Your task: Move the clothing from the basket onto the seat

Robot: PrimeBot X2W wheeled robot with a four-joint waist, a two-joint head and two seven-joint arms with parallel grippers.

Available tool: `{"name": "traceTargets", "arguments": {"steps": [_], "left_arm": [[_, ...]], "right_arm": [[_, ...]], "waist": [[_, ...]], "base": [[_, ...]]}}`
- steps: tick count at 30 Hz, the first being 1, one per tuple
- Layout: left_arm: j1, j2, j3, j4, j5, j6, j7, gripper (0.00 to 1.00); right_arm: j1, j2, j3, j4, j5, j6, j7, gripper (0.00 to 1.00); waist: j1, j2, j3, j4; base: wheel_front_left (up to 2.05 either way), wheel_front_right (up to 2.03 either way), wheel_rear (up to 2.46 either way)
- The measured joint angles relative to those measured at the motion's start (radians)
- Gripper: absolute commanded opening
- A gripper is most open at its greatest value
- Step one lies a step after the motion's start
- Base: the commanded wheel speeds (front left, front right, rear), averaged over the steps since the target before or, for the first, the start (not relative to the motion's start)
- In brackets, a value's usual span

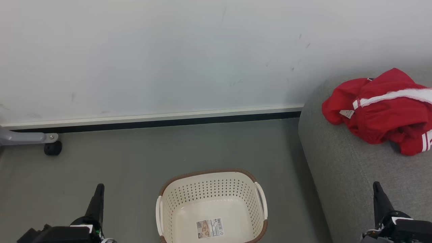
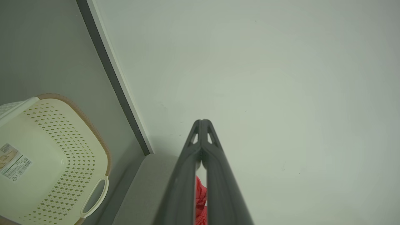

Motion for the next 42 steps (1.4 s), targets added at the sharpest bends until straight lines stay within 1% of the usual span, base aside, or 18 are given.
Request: {"name": "traceTargets", "arguments": {"steps": [42], "left_arm": [[0.000,0.000,0.000,0.000,0.000,0.000,0.000,0.00]], "right_arm": [[0.000,0.000,0.000,0.000,0.000,0.000,0.000,0.00]], "waist": [[0.0000,0.0000,0.000,0.000]], "base": [[0.00,0.00,0.00]]}}
